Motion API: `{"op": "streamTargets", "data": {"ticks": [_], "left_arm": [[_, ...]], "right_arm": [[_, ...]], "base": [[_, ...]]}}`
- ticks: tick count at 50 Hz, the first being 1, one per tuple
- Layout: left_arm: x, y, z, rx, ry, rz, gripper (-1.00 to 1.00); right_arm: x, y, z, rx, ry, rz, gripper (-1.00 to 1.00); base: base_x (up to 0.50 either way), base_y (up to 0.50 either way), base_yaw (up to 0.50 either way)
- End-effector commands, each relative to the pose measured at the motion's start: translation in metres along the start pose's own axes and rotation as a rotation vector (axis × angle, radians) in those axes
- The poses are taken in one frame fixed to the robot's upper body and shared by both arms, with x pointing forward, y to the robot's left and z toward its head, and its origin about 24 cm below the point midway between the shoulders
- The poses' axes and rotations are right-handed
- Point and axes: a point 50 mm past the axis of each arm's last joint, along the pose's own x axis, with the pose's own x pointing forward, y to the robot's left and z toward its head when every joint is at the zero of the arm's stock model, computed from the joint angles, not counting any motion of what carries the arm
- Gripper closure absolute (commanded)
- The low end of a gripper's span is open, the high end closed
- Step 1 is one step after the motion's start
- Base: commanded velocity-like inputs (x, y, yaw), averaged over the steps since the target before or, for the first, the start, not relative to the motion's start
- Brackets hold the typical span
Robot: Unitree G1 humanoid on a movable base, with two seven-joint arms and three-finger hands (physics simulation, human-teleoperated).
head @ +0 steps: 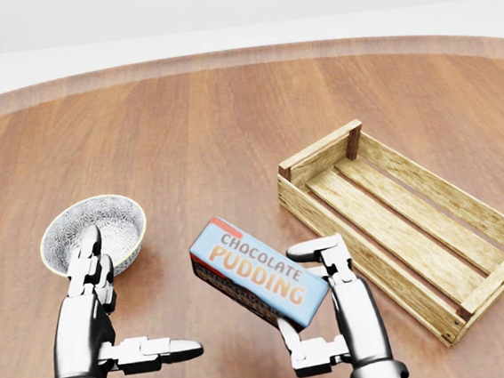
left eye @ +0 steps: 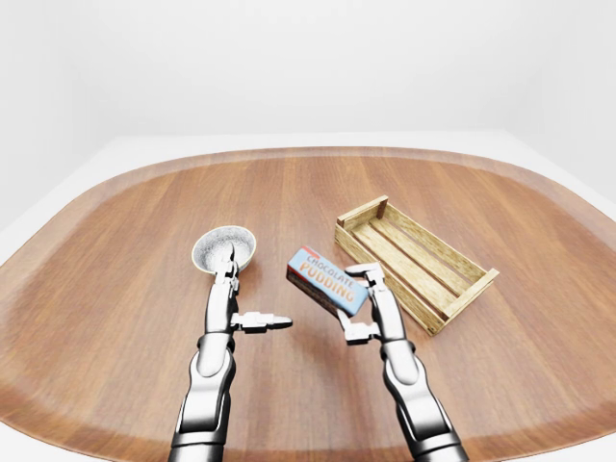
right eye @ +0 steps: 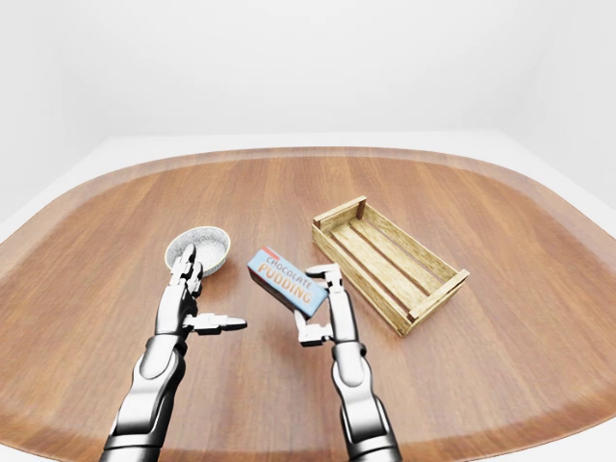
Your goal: Pick up the chocolate pudding and put it in the tray.
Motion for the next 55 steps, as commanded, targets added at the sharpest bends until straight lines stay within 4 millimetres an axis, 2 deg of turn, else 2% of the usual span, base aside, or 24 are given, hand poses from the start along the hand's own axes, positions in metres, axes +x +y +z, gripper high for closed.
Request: {"op": "streamTargets", "data": {"ticks": [1,15,16,17,18,32,47,55], "left_arm": [[0.000,-0.004,-0.005,0.014,0.030,-0.031,-1.00],[0.002,-0.004,-0.007,0.011,0.037,-0.030,-1.00],[0.002,-0.004,-0.007,0.011,0.037,-0.030,-1.00],[0.002,-0.004,-0.007,0.011,0.037,-0.030,-1.00],[0.002,-0.004,-0.007,0.011,0.037,-0.030,-1.00],[0.001,-0.004,-0.006,0.014,0.035,-0.034,-1.00],[0.001,-0.005,-0.006,0.016,0.035,-0.038,-1.00],[0.000,-0.005,-0.007,0.016,0.034,-0.038,-1.00]], "right_arm": [[-0.001,-0.006,0.020,0.019,-0.087,-0.014,1.00],[0.003,-0.011,0.034,0.018,-0.148,-0.021,1.00],[0.004,-0.009,0.021,0.011,-0.090,-0.022,1.00],[0.005,-0.009,0.020,0.010,-0.087,-0.022,1.00],[0.005,-0.011,0.031,0.014,-0.135,-0.022,1.00],[0.031,-0.016,0.054,-0.006,-0.214,-0.033,1.00],[0.057,-0.020,0.097,-0.029,-0.356,-0.042,1.00],[0.081,-0.023,0.103,-0.050,-0.338,-0.062,1.00]], "base": [[0.00,0.00,0.00],[0.00,0.00,0.00],[0.00,0.00,0.00],[0.00,0.00,0.00],[0.00,0.00,0.00],[0.00,0.00,0.00],[0.00,0.00,0.00],[0.00,0.00,0.00]]}}
